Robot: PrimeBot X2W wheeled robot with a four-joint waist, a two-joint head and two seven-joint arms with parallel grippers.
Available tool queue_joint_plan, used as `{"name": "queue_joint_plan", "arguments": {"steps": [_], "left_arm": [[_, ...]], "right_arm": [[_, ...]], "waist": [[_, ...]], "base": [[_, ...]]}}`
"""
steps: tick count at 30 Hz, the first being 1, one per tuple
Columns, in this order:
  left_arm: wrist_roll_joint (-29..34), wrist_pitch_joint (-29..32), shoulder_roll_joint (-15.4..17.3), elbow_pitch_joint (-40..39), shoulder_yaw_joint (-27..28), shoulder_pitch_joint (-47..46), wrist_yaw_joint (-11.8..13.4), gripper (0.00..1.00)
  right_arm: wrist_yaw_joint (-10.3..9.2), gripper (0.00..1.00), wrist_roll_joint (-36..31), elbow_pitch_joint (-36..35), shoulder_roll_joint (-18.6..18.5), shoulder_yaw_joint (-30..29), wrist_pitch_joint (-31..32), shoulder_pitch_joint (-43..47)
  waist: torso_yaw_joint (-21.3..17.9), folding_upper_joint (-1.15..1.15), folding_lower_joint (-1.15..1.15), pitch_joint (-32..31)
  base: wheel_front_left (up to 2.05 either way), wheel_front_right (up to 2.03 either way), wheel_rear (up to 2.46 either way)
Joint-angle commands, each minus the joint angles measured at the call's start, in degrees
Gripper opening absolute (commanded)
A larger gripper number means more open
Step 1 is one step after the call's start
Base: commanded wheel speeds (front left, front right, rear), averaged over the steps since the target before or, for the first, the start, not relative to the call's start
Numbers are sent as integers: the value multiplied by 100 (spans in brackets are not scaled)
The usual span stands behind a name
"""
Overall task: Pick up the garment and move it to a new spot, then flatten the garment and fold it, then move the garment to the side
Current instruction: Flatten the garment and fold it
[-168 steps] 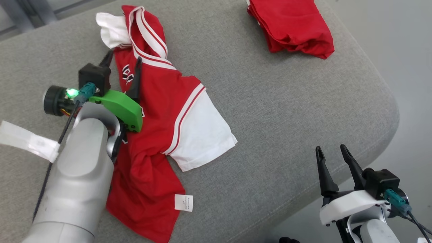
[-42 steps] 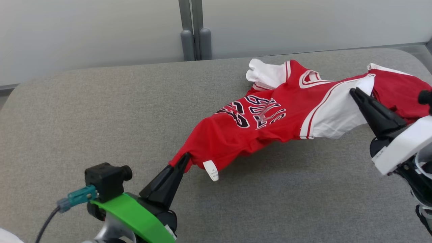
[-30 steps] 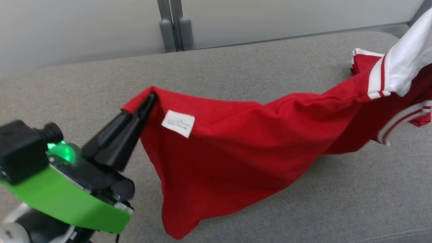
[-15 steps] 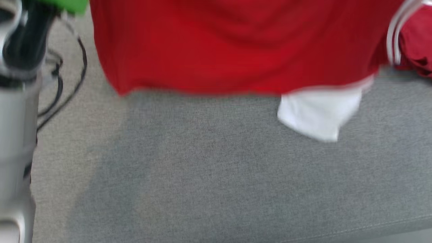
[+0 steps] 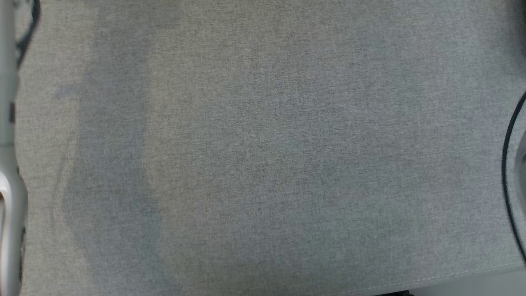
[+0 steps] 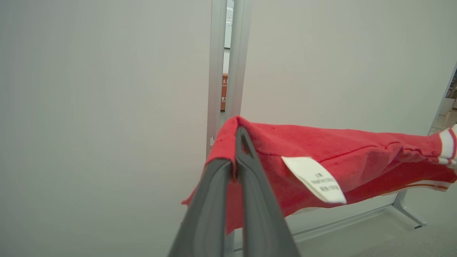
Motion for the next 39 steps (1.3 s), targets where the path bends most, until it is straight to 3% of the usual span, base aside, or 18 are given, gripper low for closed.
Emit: {"name": "queue_joint_plan", "arguments": {"steps": [1,6,13,21,28,34,39], "left_arm": [[60,-141,98,134,-107,330,-81,0],[-165,-502,259,376,-335,1613,-204,0],[-553,-700,435,-579,-444,3811,-225,0],[-762,-648,519,-2681,-277,6469,433,0],[-1082,-240,390,-4105,-599,8617,1129,0],[-1336,19,406,-4567,-752,9193,1188,0],[-1307,381,588,-4717,-739,8756,1186,0]], "right_arm": [[-3,0,130,90,-67,114,-137,432],[-2,0,803,40,-156,644,-546,1899],[-3,0,1516,-785,-719,755,-934,4089],[-5,0,1707,-1972,-918,304,-680,6562],[-5,0,1589,-2885,-574,-251,-305,8459],[-5,0,1487,-3555,-382,-700,125,9191],[-3,0,1250,-3761,-535,-753,753,8685]], "waist": [[-61,0,-2,-39],[-116,0,-2,-328],[-13,0,-2,-982],[59,0,-2,-1896],[144,0,-2,-1994],[264,0,-2,-1871],[308,0,-2,-1819]], "base": [[0,0,0],[0,0,0],[0,0,0],[0,0,0],[0,0,0],[0,0,0],[0,0,0]]}}
